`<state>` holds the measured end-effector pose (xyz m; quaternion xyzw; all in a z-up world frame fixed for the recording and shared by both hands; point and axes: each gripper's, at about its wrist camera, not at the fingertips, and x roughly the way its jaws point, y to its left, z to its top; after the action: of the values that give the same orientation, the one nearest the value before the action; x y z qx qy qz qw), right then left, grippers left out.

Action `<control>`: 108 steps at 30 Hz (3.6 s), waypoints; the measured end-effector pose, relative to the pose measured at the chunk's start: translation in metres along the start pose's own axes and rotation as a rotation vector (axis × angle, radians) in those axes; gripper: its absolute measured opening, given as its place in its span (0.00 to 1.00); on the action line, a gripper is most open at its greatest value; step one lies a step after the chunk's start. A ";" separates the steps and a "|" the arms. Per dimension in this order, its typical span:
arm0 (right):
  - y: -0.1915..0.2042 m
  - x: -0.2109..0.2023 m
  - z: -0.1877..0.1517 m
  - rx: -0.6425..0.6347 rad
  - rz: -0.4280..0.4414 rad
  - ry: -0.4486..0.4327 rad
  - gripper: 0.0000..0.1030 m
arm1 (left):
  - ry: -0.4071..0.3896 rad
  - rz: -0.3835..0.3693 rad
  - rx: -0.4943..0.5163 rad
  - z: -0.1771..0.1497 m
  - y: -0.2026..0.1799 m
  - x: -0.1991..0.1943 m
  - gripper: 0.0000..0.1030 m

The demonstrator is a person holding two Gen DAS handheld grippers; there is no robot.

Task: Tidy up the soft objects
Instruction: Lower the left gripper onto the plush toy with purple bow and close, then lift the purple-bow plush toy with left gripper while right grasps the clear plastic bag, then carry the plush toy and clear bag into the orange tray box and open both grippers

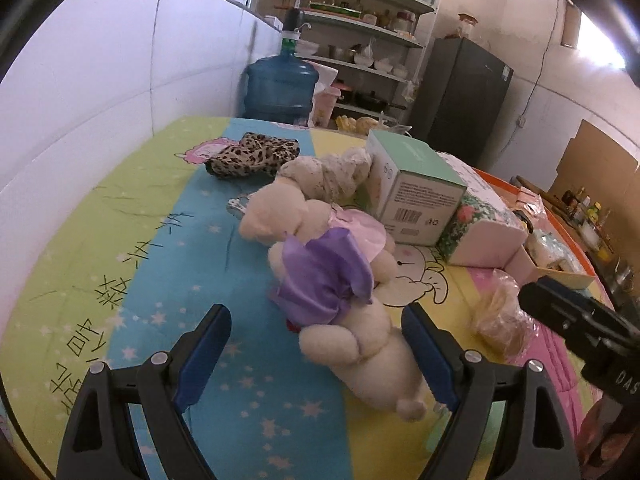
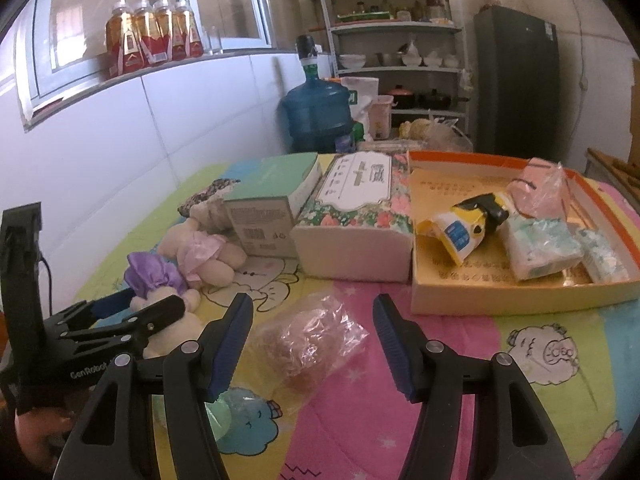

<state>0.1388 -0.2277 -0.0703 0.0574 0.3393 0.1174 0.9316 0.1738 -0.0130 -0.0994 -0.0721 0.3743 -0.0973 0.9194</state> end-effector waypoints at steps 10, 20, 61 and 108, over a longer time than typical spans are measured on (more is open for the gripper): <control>-0.001 0.012 -0.006 0.015 0.037 0.046 0.62 | -0.046 -0.016 0.095 -0.003 -0.018 -0.006 0.46; 0.000 0.016 -0.006 0.019 0.009 0.068 0.73 | -0.076 -0.035 0.098 -0.002 -0.017 -0.011 0.38; -0.005 -0.017 0.006 0.033 0.019 -0.024 0.51 | -0.200 -0.102 0.159 0.010 -0.041 -0.061 0.36; -0.164 -0.112 0.018 0.157 -0.192 -0.231 0.51 | -0.266 -0.249 0.363 0.046 -0.229 -0.033 0.36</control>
<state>0.0965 -0.4151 -0.0174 0.1103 0.2418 -0.0061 0.9640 0.1543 -0.2248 0.0031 0.0367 0.2148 -0.2650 0.9393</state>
